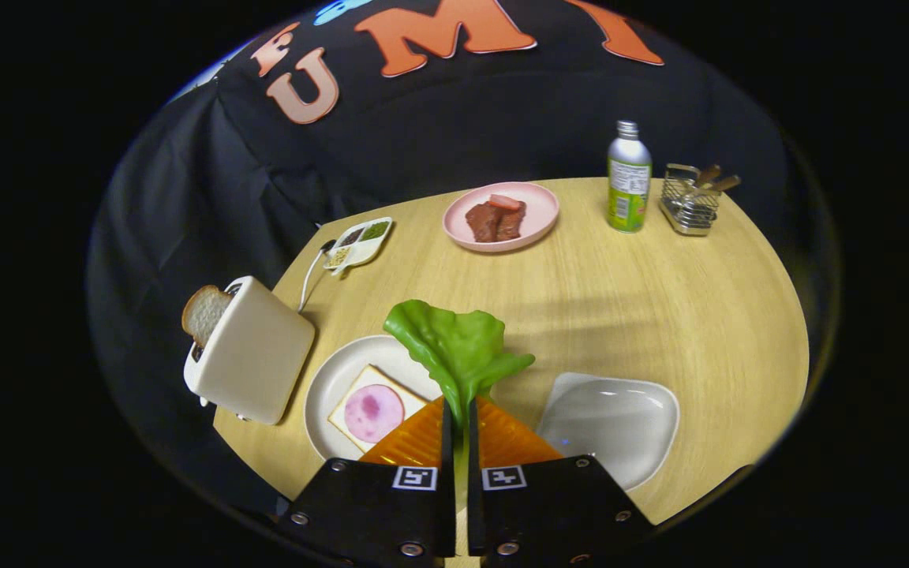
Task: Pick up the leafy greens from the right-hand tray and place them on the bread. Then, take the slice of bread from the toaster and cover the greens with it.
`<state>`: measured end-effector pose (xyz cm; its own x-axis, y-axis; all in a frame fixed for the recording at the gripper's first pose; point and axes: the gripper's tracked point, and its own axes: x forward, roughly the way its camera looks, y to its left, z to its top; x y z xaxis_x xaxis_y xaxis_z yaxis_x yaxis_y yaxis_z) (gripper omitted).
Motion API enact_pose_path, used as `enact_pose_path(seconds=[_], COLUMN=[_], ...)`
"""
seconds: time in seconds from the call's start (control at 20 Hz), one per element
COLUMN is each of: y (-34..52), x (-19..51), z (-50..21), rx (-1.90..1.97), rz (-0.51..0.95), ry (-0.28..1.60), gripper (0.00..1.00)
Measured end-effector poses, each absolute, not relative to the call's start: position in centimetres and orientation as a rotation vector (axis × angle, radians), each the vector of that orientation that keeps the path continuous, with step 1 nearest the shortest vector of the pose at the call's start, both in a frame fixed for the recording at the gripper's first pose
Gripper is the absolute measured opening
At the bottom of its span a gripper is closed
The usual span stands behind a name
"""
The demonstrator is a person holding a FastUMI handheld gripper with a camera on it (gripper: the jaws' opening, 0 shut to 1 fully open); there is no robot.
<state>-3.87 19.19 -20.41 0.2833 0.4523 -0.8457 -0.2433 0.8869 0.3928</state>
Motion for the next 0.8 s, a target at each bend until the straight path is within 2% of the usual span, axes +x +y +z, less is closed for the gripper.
enact_pose_path(seconds=[0.25, 0.6, 0.8], y=[24.5, 27.3, 28.5], x=[-5.1, -6.3, -8.0], z=[-22.4, -24.5, -25.0], rx=[0.195, 0.169, 0.164], rz=[0.565, 0.597, 0.625], ry=[1.248, 1.324, 1.387], gripper=[0.06, 0.07, 0.13])
